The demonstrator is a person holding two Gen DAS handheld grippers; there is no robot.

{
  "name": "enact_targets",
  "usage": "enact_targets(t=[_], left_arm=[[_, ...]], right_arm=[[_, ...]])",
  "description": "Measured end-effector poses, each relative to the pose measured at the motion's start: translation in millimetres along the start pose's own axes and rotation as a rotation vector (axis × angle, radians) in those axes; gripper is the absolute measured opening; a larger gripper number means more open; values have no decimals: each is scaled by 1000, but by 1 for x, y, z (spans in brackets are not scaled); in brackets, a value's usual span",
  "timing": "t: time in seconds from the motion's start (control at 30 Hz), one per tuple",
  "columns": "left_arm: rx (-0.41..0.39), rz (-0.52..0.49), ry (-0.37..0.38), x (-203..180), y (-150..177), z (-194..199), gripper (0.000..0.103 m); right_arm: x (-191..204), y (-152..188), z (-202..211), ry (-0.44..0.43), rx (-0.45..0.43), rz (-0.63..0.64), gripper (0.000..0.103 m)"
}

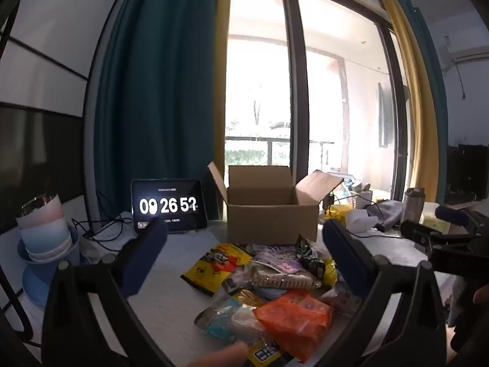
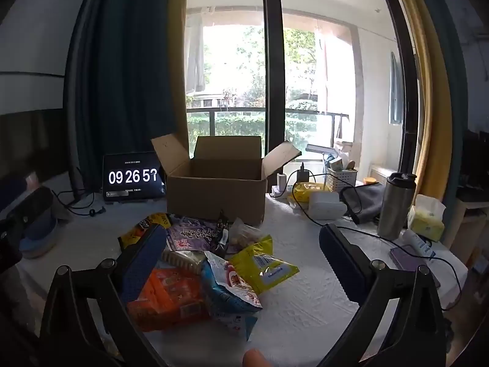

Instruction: Organize snacks

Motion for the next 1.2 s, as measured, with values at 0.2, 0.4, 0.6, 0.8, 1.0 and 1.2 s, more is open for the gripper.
enact_targets(t=[0.2, 0.4, 0.6, 0.8, 1.0, 1.2], left_arm=[[81, -27, 8, -5, 6, -9, 102], [94, -18, 11, -4, 9, -11, 102], [98, -15, 13, -3, 12, -12, 102], [109, -16, 16, -4, 16, -12, 102], [134, -19, 27, -7, 19, -15, 102], [165, -25, 41, -11, 25, -19, 102]], right_arm=[[-3, 4, -3, -4, 41, -23, 102], [-6, 8, -7, -8, 52, -32, 102], [-5, 8, -7, -8, 50, -30, 102], [-6, 8, -7, -10, 51, -31, 102], [-5, 9, -8, -6, 56, -32, 102], [-7, 12, -10, -6, 65, -35, 102]])
Point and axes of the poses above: each gripper's, at about its wrist camera, not at the fingertips, and z roughly against the way its jaws point, x to its left, y to its underside, the point moved 6 cm from there along -z, roughly the way its jaws point
